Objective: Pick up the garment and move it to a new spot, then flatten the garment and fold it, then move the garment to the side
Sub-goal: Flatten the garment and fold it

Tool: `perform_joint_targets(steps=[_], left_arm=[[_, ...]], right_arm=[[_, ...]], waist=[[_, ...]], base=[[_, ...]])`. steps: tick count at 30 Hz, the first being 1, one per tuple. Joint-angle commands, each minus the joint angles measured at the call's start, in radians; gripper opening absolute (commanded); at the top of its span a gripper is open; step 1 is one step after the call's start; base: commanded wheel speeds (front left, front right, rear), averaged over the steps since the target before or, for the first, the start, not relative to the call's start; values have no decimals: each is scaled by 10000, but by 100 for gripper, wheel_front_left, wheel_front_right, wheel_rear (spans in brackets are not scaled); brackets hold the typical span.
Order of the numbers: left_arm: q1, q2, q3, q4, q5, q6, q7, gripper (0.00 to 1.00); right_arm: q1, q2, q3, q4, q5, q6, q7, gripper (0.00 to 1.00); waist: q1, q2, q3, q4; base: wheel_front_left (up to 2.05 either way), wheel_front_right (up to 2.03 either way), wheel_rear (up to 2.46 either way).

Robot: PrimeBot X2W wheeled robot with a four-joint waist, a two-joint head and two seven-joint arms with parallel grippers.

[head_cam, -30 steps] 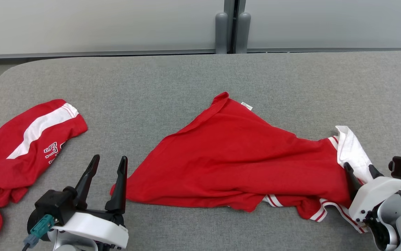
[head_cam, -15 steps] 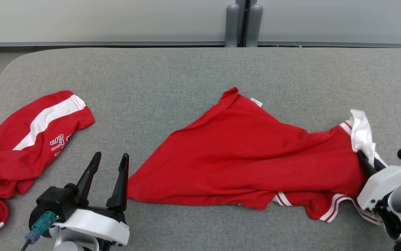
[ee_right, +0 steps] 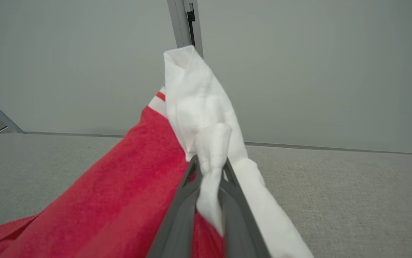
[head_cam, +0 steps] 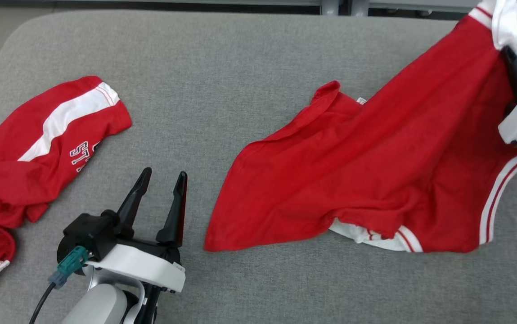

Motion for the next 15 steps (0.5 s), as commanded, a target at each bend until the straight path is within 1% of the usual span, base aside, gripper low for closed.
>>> perform_joint_targets(steps=[1, 6, 7, 8, 10, 11, 12, 13, 15], left_arm=[[-251, -46, -22, 75, 86, -87, -26, 100], [-677, -388, -99, 403, 202, -343, -74, 100], [-677, -388, -99, 403, 202, -343, -74, 100], [-784, -494, -98, 545, 243, -430, -79, 100], [-872, -577, -90, 673, 305, -507, -91, 100], [-895, -614, -83, 748, 301, -552, -90, 100], [-907, -648, -74, 821, 328, -562, -94, 100], [-919, -673, -52, 881, 351, -611, -98, 100], [-883, -682, 9, 983, 365, -639, -105, 100]], right_arm=[[-403, -162, 41, 207, 127, 13, 11, 0], [-1805, -506, 335, 1390, 211, 12, -187, 0], [-1805, -506, 335, 1390, 211, 12, -187, 0], [-2212, -585, 483, 1924, 227, 12, -335, 0], [-2525, -651, 608, 2534, 173, 10, -509, 0], [-2663, -662, 693, 2813, 154, 10, -649, 7], [-2750, -611, 773, 3076, 180, 10, -784, 33], [-2789, -522, 826, 3312, 264, 10, -950, 100], [-2770, -348, 984, 3648, 385, 10, -1344, 100]], waist=[[0, 0, 504, 425], [0, 0, 952, 853], [0, 0, 952, 853], [0, 0, 1044, 945], [0, 0, 1065, 1006], [0, 0, 1045, 1022], [0, 0, 999, 1017], [0, 0, 925, 994], [0, 0, 735, 889]], base=[[0, 0, 0], [0, 0, 0], [0, 0, 0], [0, 0, 0], [0, 0, 0], [0, 0, 0], [0, 0, 0], [0, 0, 0], [0, 0, 0]])
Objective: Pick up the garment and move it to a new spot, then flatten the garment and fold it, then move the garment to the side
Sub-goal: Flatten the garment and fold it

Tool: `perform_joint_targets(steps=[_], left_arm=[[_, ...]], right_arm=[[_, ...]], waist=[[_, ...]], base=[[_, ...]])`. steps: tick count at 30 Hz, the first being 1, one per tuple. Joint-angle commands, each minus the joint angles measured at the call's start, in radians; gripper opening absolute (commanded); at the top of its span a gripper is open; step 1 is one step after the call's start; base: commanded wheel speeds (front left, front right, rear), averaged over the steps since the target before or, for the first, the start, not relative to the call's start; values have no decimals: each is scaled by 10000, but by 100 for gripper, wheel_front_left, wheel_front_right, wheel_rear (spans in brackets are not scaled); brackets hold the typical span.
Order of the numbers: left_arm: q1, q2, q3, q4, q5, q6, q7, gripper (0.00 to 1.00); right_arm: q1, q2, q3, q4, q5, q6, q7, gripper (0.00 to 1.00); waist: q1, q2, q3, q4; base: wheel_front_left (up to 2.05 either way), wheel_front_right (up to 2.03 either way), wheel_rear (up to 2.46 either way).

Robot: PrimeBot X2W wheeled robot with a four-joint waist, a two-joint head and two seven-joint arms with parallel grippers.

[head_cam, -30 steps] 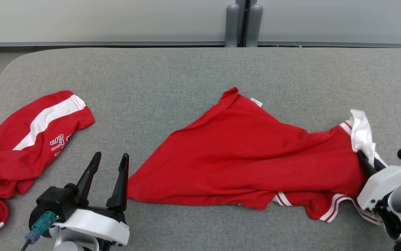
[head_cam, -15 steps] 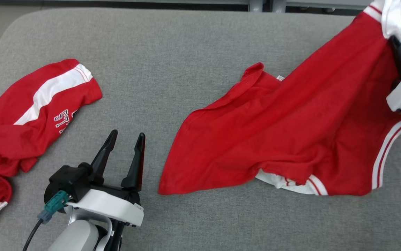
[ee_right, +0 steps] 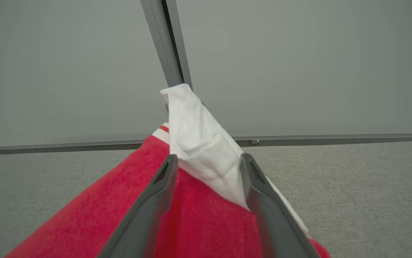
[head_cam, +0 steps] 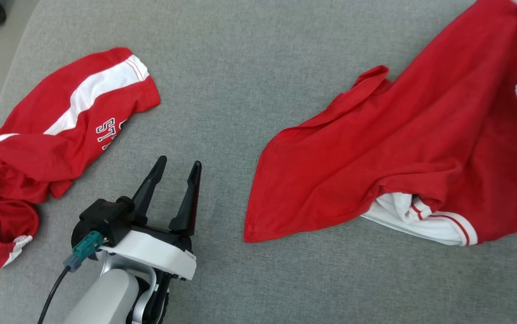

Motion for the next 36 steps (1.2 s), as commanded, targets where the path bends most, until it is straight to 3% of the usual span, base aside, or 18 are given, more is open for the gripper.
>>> perform_joint_targets(steps=[1, 11, 20, 27, 36], left_arm=[[-68, 25, 93, 64, 50, -31, -62, 100], [725, 371, 619, 7, 193, 93, -62, 100], [1917, 648, 1203, -549, 177, 377, -63, 100], [2279, 803, 1216, -872, 161, 480, 8, 100], [2098, 653, 1054, -927, 96, 470, 102, 100]], right_arm=[[74, 31, 179, 121, 31, 4, -340, 100], [2104, 381, 1649, -950, 1048, 4, -2438, 100], [5407, 589, 1301, -3510, 1104, 4, -2838, 100], [7526, 656, 1863, -5196, 472, 4, -2404, 100], [7401, 350, 3310, -5530, -261, 4, -357, 100]], waist=[[0, 0, -277, -194], [0, 0, -1954, -1246], [0, 0, -3199, -1987], [0, 0, -3325, -1993], [0, 0, -3129, -1488]], base=[[0, 0, 0], [0, 0, 0], [0, 0, 0], [0, 0, 0], [0, 0, 0]])
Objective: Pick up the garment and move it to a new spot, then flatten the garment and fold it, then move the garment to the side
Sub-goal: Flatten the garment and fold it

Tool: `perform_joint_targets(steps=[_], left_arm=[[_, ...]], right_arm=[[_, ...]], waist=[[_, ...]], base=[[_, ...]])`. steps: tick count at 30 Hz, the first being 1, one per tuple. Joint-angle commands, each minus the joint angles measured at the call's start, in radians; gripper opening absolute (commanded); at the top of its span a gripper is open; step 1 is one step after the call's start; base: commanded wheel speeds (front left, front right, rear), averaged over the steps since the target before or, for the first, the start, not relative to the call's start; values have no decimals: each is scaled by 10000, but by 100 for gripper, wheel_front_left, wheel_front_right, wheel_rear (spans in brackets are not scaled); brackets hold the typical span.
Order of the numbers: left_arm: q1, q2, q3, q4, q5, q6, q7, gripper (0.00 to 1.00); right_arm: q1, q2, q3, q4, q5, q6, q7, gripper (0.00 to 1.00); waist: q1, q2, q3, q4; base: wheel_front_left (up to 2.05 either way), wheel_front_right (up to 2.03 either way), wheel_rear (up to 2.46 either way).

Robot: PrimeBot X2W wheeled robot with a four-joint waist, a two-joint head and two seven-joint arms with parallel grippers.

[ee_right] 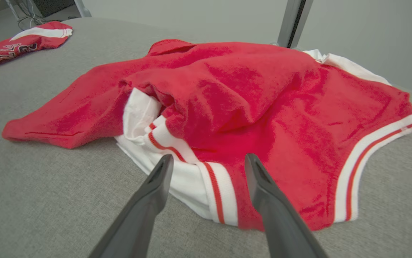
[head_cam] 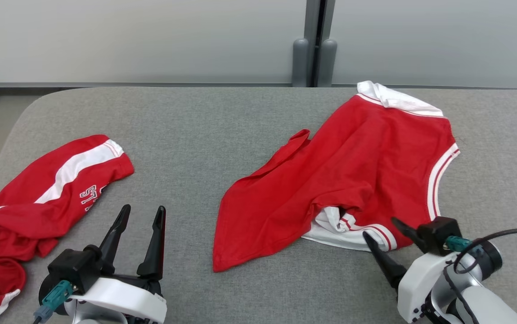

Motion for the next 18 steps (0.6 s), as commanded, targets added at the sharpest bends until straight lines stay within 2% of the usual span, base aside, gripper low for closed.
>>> perform_joint_targets(steps=[1, 5, 12, 13, 14, 15, 16, 18], left_arm=[[-153, 16, 21, 11, -37, 26, -23, 100], [-208, -60, -9, 99, -64, 8, -21, 100], [-290, -144, -2, 218, -133, -11, -60, 100], [-286, -149, -2, 234, -132, -11, -66, 100], [-287, -153, -5, 246, -131, -10, -70, 100], [-299, -162, -11, 257, -132, -13, -75, 100], [-312, -173, -15, 266, -130, -13, -79, 100], [-338, -180, -23, 275, -132, -13, -84, 100]], right_arm=[[-118, -101, 84, -31, -31, 6, 152, 100], [-345, -375, 622, 27, -108, 3, 1217, 100], [-555, -369, 596, 417, -636, 3, 2593, 100], [-588, -352, 654, 464, -685, 3, 2777, 97], [-627, -346, 694, 493, -736, 3, 2924, 49], [-659, -351, 767, 502, -738, 3, 3067, 22], [-663, -387, 867, 486, -746, 3, 3208, 0], [-697, -486, 1037, 364, -646, 3, 3381, 0]], waist=[[0, 0, 73, 160], [0, 0, 142, 446], [0, 0, 218, 633], [0, 0, 227, 628], [0, 0, 237, 618], [0, 0, 244, 607], [0, 0, 248, 589], [0, 0, 255, 537]], base=[[0, 0, 0], [0, 0, 0], [0, 0, 0], [0, 0, 0], [0, 0, 0], [0, 0, 0], [0, 0, 0], [0, 0, 0]])
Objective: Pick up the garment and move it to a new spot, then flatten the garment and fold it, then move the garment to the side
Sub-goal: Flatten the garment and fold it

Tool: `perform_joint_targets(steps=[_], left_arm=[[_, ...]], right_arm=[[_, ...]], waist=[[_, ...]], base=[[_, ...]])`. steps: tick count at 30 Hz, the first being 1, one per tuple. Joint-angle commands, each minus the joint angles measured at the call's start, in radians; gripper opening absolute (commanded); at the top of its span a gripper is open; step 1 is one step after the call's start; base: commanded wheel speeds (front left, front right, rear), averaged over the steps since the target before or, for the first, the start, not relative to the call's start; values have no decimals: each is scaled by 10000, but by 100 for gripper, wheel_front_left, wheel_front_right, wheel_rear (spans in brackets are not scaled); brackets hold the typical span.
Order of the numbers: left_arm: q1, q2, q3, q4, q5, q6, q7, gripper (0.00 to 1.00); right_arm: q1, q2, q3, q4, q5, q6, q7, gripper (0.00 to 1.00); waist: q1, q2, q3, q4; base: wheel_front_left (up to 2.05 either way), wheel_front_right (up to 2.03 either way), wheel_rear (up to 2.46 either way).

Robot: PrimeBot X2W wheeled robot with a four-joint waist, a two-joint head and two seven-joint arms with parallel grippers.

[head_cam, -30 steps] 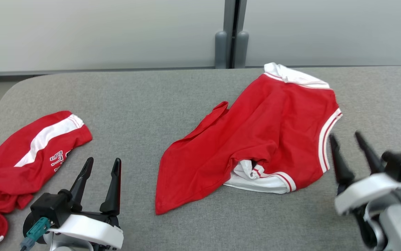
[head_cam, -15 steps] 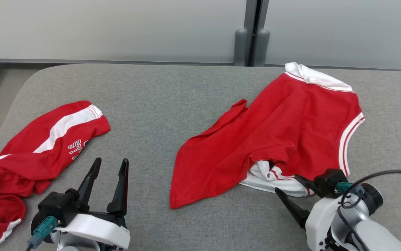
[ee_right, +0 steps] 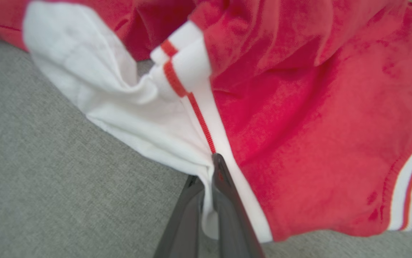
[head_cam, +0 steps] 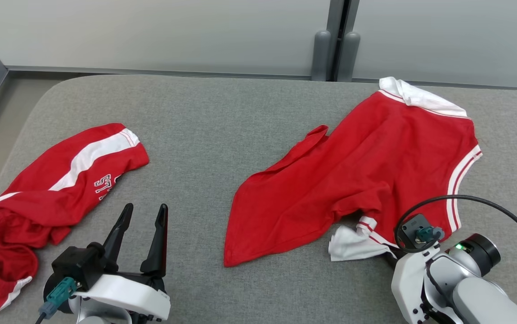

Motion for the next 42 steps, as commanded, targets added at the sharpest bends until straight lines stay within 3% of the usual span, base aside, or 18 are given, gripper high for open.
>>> perform_joint_targets(steps=[1, 7, 14, 18, 20, 21, 27, 31, 35, 42], left_arm=[[-176, 35, 15, 17, -15, -6, -67, 100], [-99, 127, 19, -23, -6, 63, -18, 100], [-78, 260, 17, -114, -31, 112, 158, 100], [-196, 297, -55, -163, -31, 104, 277, 100], [-241, 323, -72, -180, -34, 98, 331, 100], [-247, 329, -82, -182, -35, 94, 344, 100], [-287, 368, -102, -175, -52, 129, 407, 100], [-228, 412, -80, -181, -71, 172, 403, 100], [-132, 435, -75, -200, -126, 221, 414, 100], [5, 478, -48, -261, -126, 276, 365, 100]], right_arm=[[-27, -113, 67, -63, 96, -1, 97, 0], [-139, -926, 577, -1250, 997, -1, 517, 0], [-348, -3425, 1450, -3692, 2943, -1, 2072, 0], [-531, -4640, 1741, -4329, 3748, 1, 2765, 0], [-646, -4999, 1848, -4269, 4013, 1, 3005, 44], [-681, -5080, 1886, -4207, 4080, -1, 3041, 98], [-751, -4754, 1629, -3923, 4494, -1, 2596, 100], [-545, -4293, 887, -4061, 4779, -1, 1598, 100], [-60, -3362, -181, -4328, 5199, 2, -32, 100], [620, -1509, -1823, -3323, 4227, 1, -2766, 100]], waist=[[0, 0, -3, -58], [0, 0, -63, -447], [0, 0, 12, -908], [0, 0, 124, -1005], [0, 0, 184, -1024], [0, 0, 207, -1024], [0, 0, 252, -1008], [0, 0, 203, -1024], [0, 0, 56, -1047], [0, 0, -217, -1088]], base=[[0, 0, 0], [0, 0, 0], [0, 0, 0], [0, 0, 0], [0, 0, 0], [0, 0, 0], [0, 0, 0], [0, 0, 0], [0, 0, 0], [0, 0, 0]])
